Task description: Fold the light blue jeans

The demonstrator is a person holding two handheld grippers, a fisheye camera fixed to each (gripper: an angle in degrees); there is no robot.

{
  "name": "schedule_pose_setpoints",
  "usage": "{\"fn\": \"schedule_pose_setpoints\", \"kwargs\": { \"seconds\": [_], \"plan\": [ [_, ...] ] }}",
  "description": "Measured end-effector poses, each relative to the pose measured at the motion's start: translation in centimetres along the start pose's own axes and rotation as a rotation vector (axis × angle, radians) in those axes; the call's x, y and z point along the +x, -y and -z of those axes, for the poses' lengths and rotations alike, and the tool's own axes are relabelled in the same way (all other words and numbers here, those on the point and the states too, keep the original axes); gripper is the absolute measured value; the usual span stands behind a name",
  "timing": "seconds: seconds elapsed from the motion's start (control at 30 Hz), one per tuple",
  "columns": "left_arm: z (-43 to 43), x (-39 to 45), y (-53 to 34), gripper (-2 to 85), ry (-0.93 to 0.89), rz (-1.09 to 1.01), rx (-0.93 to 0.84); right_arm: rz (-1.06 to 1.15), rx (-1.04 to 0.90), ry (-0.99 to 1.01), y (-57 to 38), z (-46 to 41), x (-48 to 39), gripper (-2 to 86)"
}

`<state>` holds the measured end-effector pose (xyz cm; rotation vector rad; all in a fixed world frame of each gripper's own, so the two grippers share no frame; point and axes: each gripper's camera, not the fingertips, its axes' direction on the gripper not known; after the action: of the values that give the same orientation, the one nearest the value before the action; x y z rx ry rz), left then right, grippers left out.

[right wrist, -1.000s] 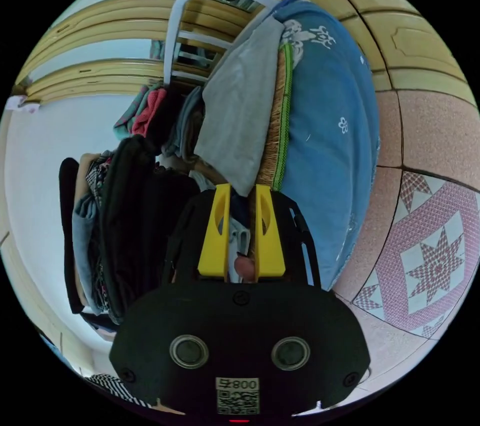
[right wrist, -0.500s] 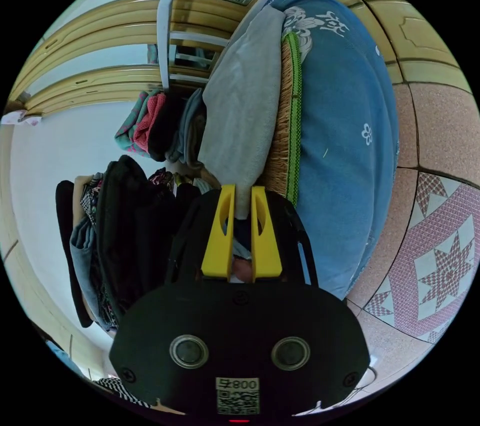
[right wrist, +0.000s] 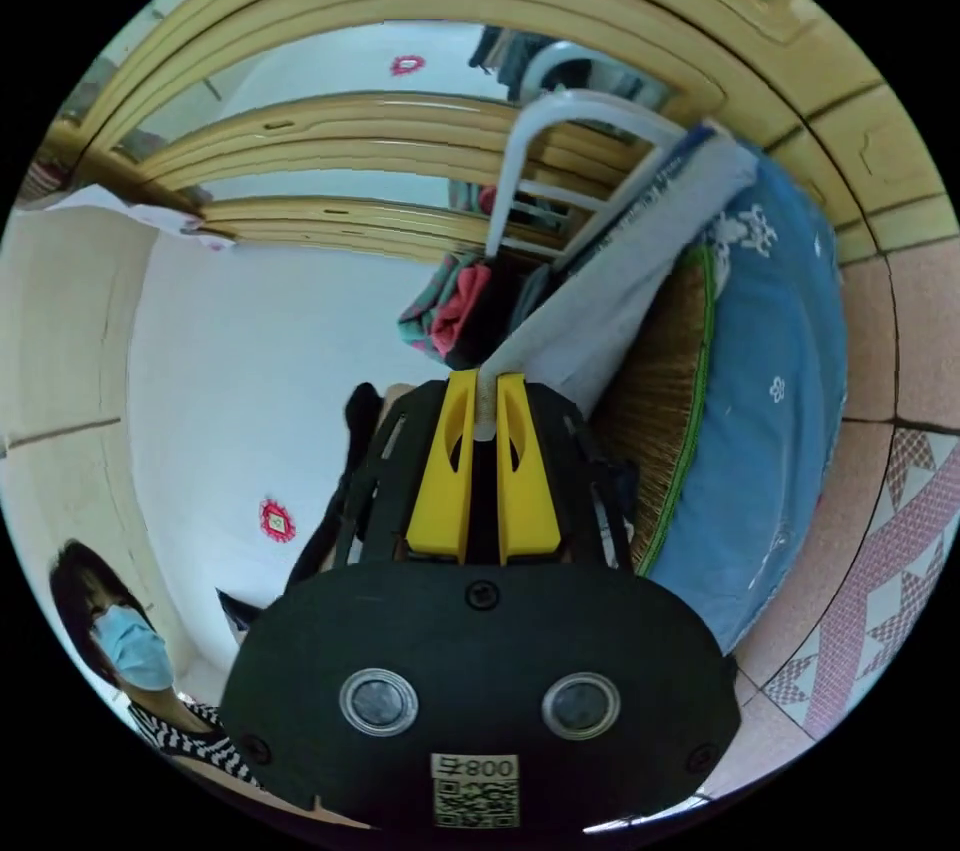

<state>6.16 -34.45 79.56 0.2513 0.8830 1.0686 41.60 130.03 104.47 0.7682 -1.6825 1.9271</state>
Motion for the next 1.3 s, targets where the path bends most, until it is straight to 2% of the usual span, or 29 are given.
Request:
{"fn": "schedule_pose_setpoints", "kwargs": {
  "seconds": [0.23,0.53,0.67,0.87,1.0,1.13,1.3],
  "plan": [
    [2.8,9.8,-2.5,0.7,-0.073,-0.022,0.040,0.168,0.013,-0.066,-4.0,4.1,-9.5,2.2],
    [5.5,24.4,-6.5,1.6,-0.179,-0.137,0.073,0.377,-0.031,-0.143,-13.9,6.7,-22.5,2.0],
    [6.3,31.1,-9.0,3.3,-0.219,-0.194,0.093,0.442,-0.100,-0.090,-19.7,6.3,-27.4,2.0],
    [6.9,41.0,-12.4,7.2,-0.285,-0.288,0.123,0.499,-0.374,0.016,-30.4,-1.1,-33.0,2.1],
    [8.1,47.4,-14.2,9.2,-0.235,-0.386,0.165,0.491,-0.547,0.137,-39.0,-8.8,-35.1,2.1],
    [10.7,53.4,-16.5,11.0,-0.082,-0.450,0.259,0.474,-0.658,0.245,-46.1,-15.9,-36.7,2.1],
    [13.5,57.6,-19.1,12.0,0.125,-0.415,0.398,0.449,-0.863,0.365,-57.5,-27.9,-40.0,2.1]
  ]
}}
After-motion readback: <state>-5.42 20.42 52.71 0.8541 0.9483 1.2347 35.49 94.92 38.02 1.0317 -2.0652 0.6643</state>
